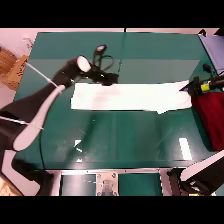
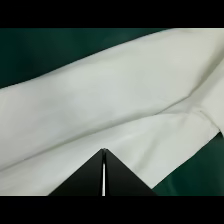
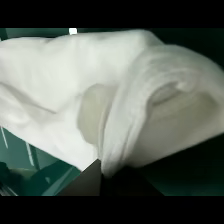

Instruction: Fold the shirts.

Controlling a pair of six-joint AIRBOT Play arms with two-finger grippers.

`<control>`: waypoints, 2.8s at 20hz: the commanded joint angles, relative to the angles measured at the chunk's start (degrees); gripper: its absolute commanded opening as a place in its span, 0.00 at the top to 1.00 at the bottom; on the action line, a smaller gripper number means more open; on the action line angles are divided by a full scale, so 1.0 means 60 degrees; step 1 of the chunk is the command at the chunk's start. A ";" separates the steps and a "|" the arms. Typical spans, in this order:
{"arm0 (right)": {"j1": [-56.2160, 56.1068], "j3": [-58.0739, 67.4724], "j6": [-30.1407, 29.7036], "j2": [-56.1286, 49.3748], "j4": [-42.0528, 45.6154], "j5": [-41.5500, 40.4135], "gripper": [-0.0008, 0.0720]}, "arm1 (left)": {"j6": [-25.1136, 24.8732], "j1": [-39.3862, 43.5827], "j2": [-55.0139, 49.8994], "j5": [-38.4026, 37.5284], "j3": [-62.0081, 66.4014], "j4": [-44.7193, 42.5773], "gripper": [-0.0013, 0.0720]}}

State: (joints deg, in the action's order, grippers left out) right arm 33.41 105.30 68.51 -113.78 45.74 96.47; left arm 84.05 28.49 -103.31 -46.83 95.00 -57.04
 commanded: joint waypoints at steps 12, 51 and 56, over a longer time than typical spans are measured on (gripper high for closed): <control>-0.3049 0.0215 0.1770 0.2736 -0.1228 -0.0248 0.96 | -0.0350 0.2255 -0.2029 0.2736 0.0415 0.2834 0.94; -0.6382 -0.0871 0.3005 0.1308 0.0171 -0.3982 0.37 | 0.0452 -0.5311 -0.0222 -0.7712 0.3854 -0.2426 0.95; -0.5359 -0.2739 0.3013 0.1235 0.0098 -0.4295 0.23 | 0.0674 -0.5311 -0.0237 -0.7519 0.3534 -0.2430 0.95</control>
State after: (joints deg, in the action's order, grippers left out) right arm -2.44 94.08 86.65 -106.13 46.50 69.43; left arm 87.24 -3.33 -104.68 -92.47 117.08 -71.59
